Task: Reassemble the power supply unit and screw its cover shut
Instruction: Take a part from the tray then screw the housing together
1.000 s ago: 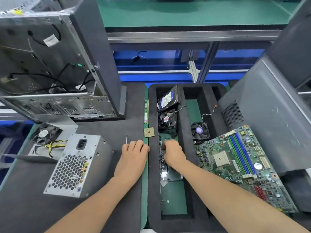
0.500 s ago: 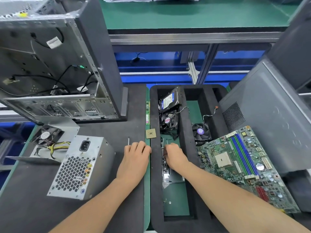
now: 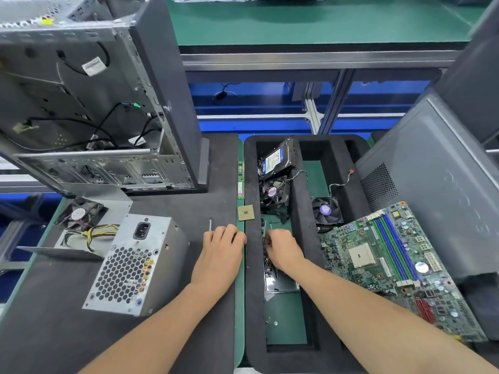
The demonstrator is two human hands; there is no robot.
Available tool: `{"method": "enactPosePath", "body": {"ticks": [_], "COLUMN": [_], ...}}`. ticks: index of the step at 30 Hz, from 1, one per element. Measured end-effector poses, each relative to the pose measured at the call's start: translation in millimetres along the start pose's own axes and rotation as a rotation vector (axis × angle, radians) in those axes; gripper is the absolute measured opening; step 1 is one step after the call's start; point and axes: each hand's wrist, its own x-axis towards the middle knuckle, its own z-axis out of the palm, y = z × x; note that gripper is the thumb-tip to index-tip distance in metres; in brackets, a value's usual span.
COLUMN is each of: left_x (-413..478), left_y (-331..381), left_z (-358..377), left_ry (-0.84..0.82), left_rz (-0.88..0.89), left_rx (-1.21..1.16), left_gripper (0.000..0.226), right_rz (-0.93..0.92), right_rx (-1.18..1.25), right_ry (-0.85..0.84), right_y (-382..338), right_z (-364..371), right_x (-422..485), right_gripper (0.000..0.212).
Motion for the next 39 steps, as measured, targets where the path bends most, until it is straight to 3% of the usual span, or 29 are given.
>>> {"method": "enactPosePath", "body": {"ticks": [8,15,18,22,28,30,35,37,39], "left_x": [1,3,8,23,48,50,33,21,7], "left_y": [-1,0,0,0,-18,-46,-127,-149,-161], "left_z": [4,-1,-10,-35,-116,-140,-164,-165,-164], "left_ry": [-0.016,-0.054,-0.156,-0.293,-0.14,-0.054,0.021,-0.108,-0.344], "left_rz": [-0.005,-0.047,-0.123,-0.185,-0.133,-0.148,-0.443,-0.625,-0.772], "left_rx": [0.005,-0.082,-0.184,-0.257,-0.511,-0.505,-0.522,-0.642,-0.827], "left_gripper": [0.031,0.023,0.013,0.022,0.024,0.023,0.017,0.015,0.019], "right_rz": [-0.022,-0.04,-0.037,-0.065,-0.217,-0.279,-0.487,-0.584,-0.656], "right_rx": [-0.036,0.131,0.189,0.259,0.364,0.37,0.357,0.342,0.295], "right_ry": [-0.04,0.17,0.23,0.316,0.425,0.422,0.318,0.24,0.174], "right_y": [-1,-15,-22,-32,-79,-104,-174,-197,-215], "right_z": [-1,-23,-40,-63,-95,-101,-106,-102,-96], "right_x": [-3,-16,-20,-23,-32,-38,-64,-74,-82], "right_gripper": [0.013,0.016,0.016,0.01,0.022,0.014,0.005,0.003,0.002]}}
